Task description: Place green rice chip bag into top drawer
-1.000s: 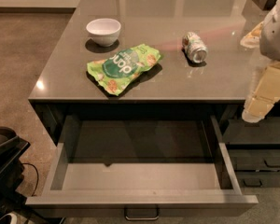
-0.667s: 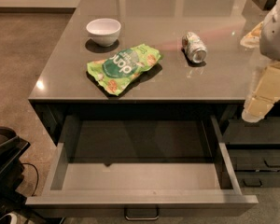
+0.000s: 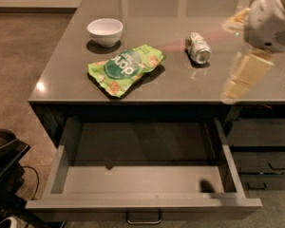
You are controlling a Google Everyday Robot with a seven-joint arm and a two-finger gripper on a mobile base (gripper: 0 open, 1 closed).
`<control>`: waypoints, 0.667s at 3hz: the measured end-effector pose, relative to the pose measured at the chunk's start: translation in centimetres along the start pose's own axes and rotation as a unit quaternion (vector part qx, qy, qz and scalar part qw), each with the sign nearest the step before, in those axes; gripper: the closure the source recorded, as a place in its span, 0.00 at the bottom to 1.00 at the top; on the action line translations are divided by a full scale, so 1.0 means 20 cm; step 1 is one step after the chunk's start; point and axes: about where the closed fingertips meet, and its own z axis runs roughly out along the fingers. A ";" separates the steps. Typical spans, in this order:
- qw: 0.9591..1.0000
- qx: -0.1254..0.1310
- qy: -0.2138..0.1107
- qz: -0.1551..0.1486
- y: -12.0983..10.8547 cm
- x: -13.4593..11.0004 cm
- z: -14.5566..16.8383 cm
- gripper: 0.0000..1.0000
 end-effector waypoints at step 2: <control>0.994 0.011 -0.107 -0.003 -0.15 -0.23 0.19 0.00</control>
Offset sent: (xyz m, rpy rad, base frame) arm 0.0360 0.0366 -0.0080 0.1497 -0.0509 0.0579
